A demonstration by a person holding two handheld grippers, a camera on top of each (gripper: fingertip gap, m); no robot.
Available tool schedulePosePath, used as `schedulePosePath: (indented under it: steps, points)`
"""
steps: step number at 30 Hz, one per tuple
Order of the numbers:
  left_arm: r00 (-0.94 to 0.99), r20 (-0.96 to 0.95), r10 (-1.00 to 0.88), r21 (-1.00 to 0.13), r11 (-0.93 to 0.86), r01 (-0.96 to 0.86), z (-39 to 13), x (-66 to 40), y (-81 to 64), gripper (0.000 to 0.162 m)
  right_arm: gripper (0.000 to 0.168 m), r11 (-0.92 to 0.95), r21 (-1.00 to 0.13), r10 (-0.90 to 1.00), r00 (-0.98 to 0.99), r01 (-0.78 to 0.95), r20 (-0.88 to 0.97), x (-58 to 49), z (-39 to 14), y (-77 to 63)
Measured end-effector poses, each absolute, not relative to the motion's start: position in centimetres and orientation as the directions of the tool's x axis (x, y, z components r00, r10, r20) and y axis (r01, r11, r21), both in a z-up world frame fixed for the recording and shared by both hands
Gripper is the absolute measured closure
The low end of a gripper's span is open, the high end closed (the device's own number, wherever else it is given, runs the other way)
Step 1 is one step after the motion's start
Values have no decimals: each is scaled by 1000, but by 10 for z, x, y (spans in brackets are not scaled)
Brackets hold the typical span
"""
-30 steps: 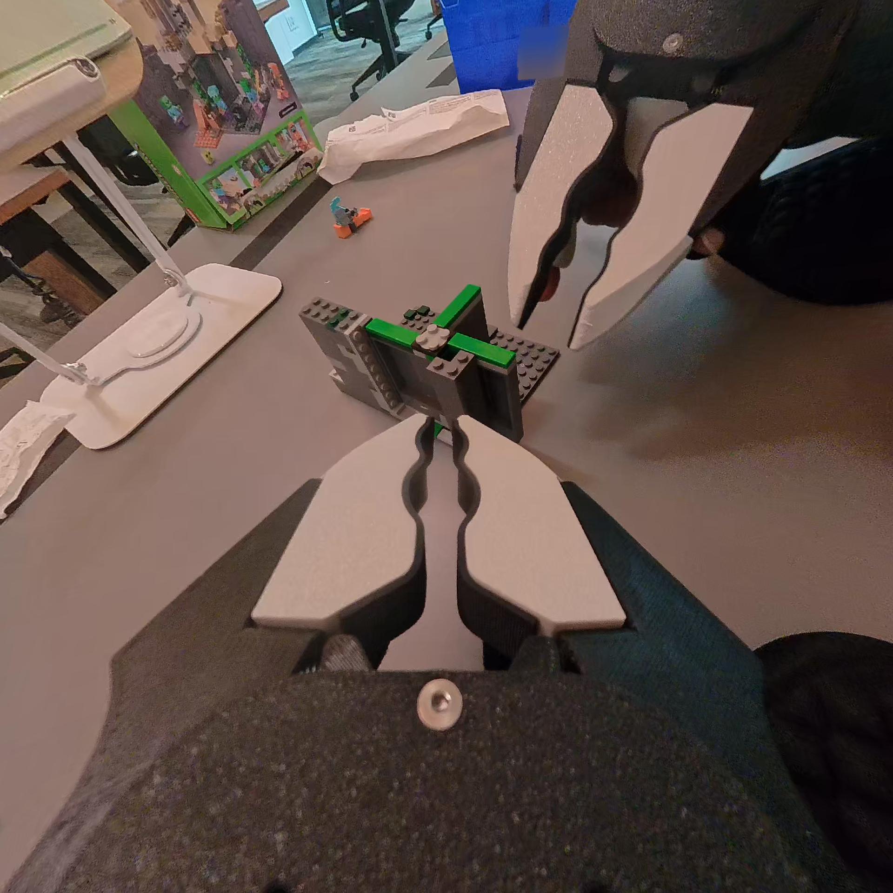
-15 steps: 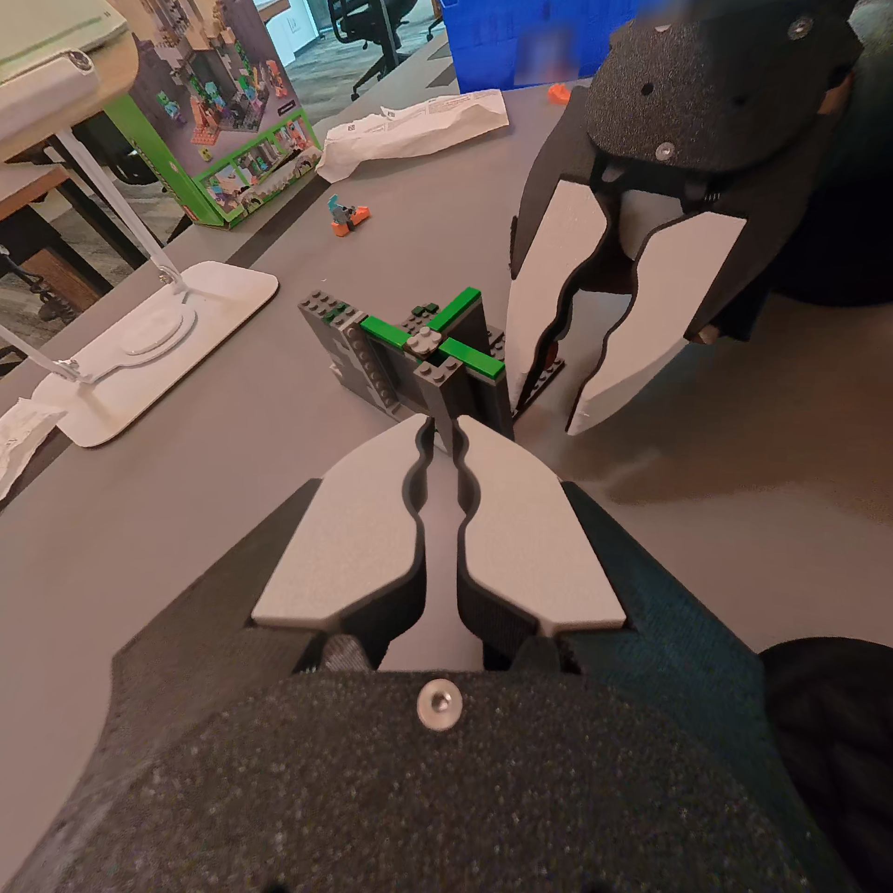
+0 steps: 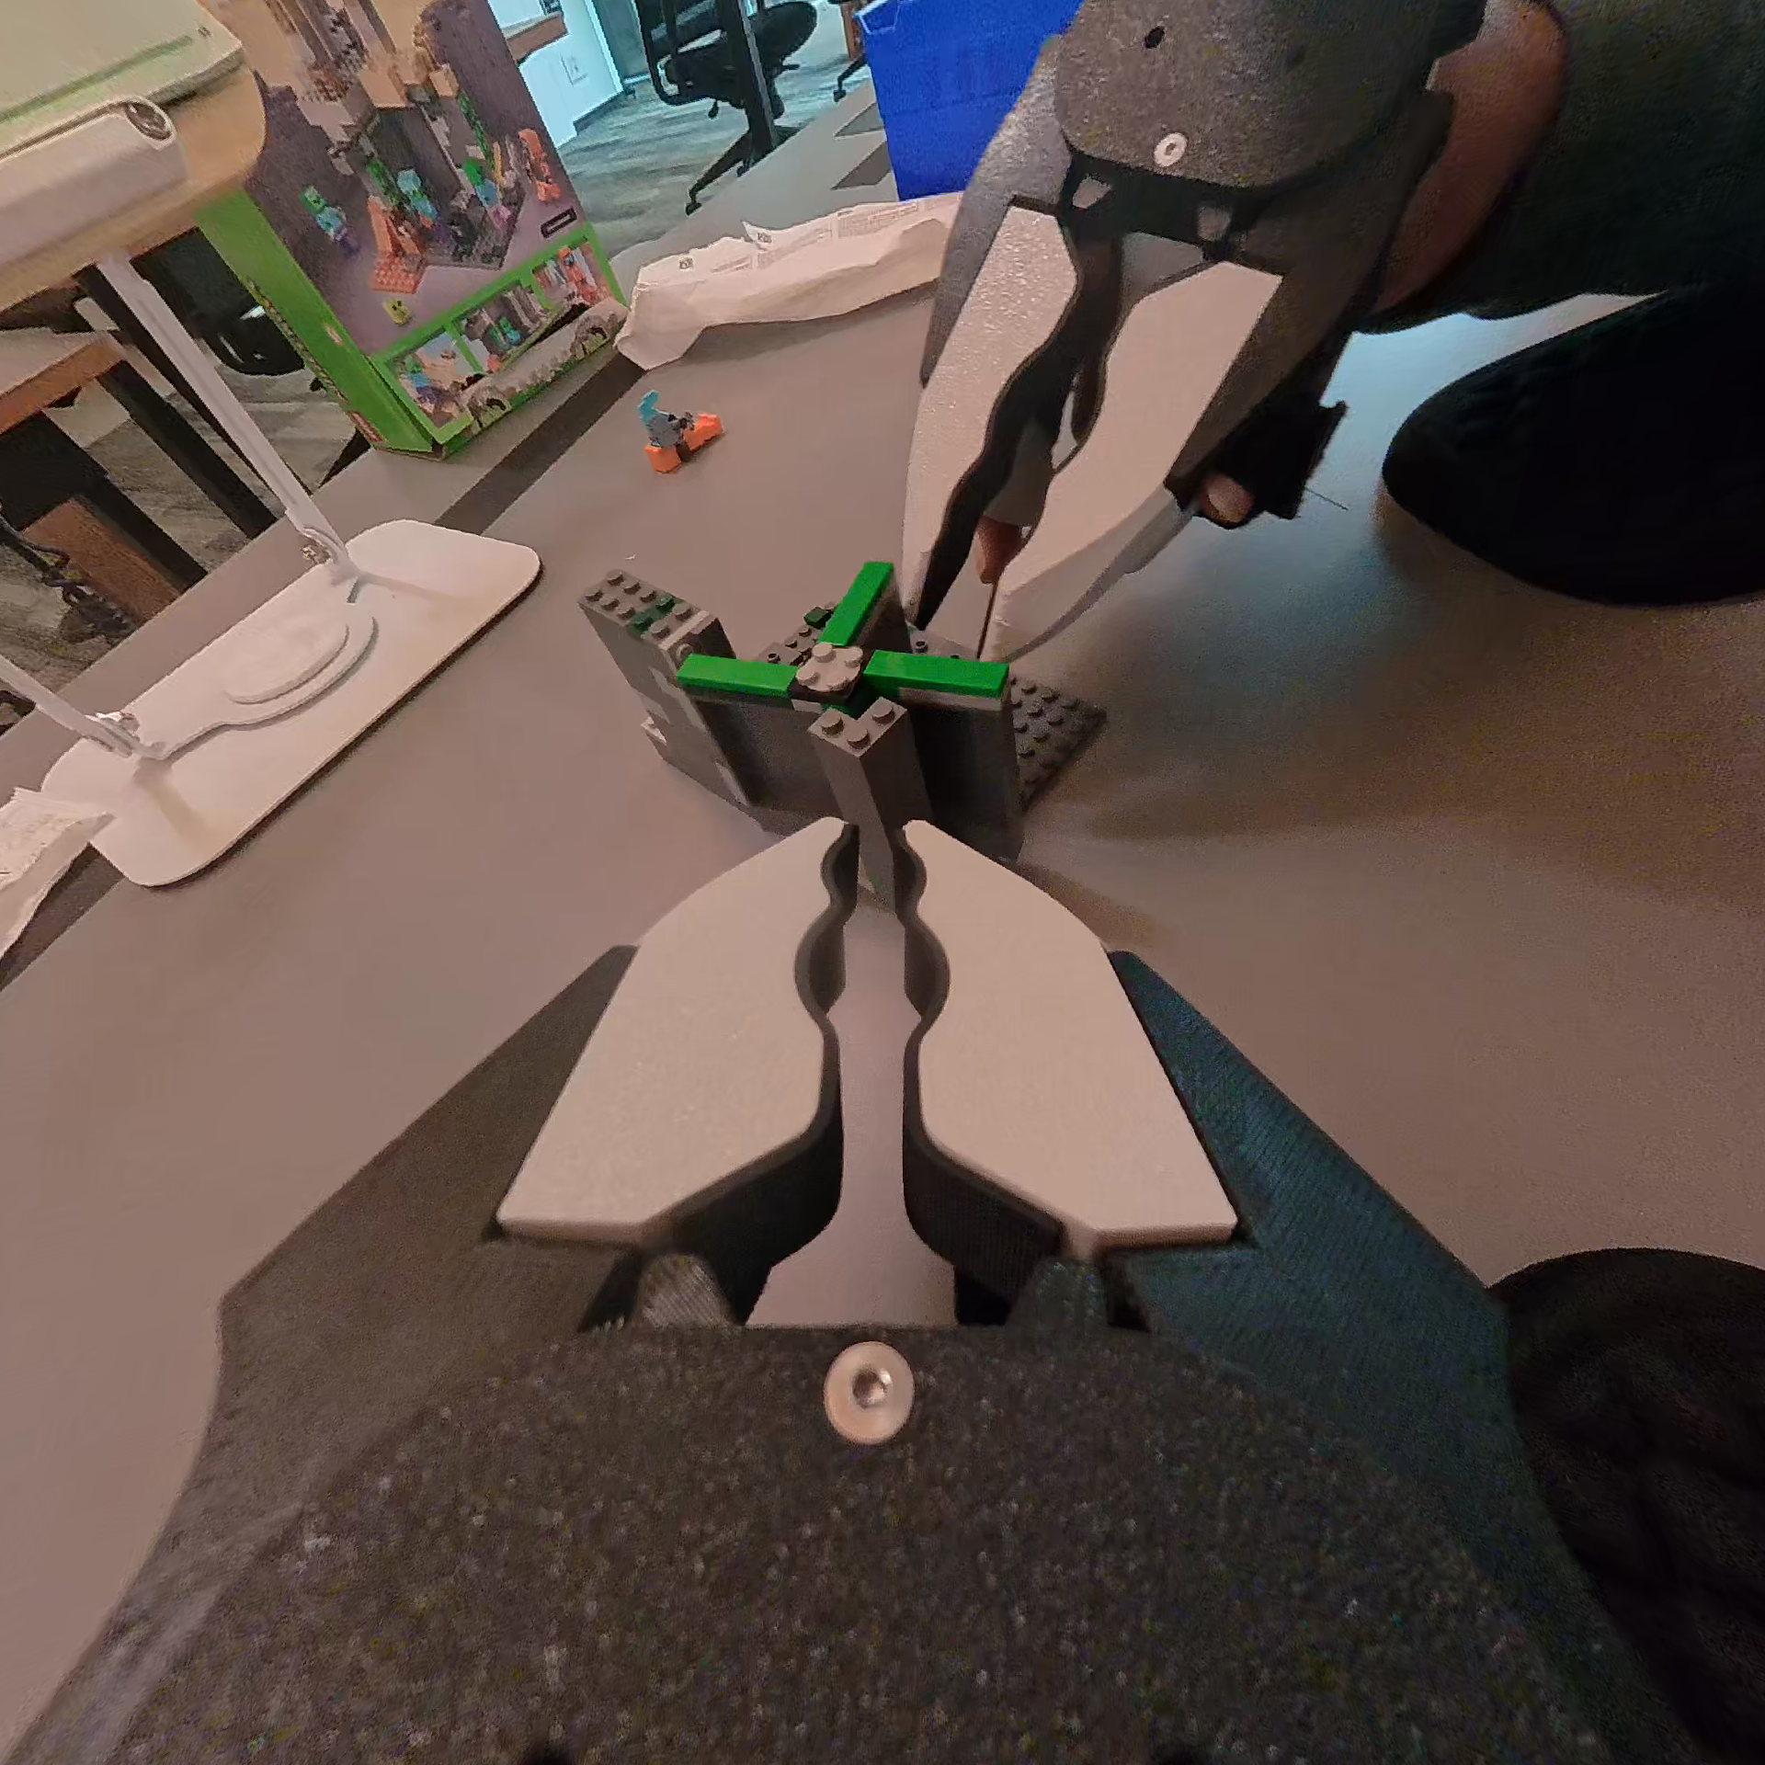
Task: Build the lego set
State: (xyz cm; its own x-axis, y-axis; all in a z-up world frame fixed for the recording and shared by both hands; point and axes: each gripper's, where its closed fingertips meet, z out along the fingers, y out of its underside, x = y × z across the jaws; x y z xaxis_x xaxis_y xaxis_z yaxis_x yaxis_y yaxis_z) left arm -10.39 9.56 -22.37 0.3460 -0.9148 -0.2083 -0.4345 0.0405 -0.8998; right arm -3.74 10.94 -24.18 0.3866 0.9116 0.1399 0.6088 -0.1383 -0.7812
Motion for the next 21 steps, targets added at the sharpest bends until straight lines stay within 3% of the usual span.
schedulePosePath:
  steps: [8,16,21]
  points:
    - [351,-210,-912,-904,44,-426,-221,-105,95,155,150,-16,-722,948,240,692,209,-42,-241,140]
    - [366,-199,-909,-910,34,-412,-220,-109,97,155,151,-13,-685,949,226,729,222,-47,-246,163]
    - [377,-195,-905,-913,27,-407,-221,-110,101,155,150,-55,-746,946,273,664,173,-35,-229,154]
